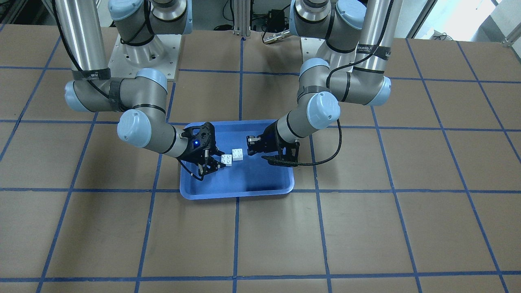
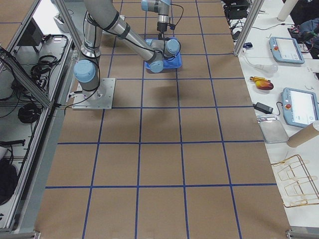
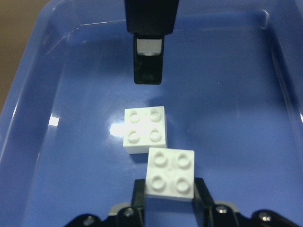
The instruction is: Assemble white blocks and place on blue tray
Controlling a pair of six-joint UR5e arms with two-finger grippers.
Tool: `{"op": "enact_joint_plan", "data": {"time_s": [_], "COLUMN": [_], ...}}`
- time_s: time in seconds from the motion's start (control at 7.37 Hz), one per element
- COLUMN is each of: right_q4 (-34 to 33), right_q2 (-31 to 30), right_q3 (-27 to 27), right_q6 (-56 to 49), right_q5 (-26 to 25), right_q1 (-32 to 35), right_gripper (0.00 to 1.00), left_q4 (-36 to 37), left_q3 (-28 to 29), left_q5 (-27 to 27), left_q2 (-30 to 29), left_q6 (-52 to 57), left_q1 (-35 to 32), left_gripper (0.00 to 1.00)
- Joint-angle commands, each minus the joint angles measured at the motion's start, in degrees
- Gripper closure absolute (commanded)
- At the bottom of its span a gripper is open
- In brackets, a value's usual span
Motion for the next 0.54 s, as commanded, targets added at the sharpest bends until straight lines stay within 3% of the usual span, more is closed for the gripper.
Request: {"op": "enact_joint_plan", "data": {"time_s": [0.0,0.41], "right_q4": [0.06,0.5], "right_q2": [-1.19,-2.34], "right_q3": [-0.06,0.47], "right_q6": [0.03,-0.05], "right_q5": [-0.25,-0.69], "right_q1": [0.0,0.0], "right_gripper": [1.0,1.0], "left_q4": [0.02,0.2], "left_q3": [0.01,0.1], "left_q5": [0.02,0.02], "left_q2": [0.02,0.02], "left_q6": [0.13,0.31], "left_q1": [0.08,0.08], "left_gripper": [1.0,1.0]}}
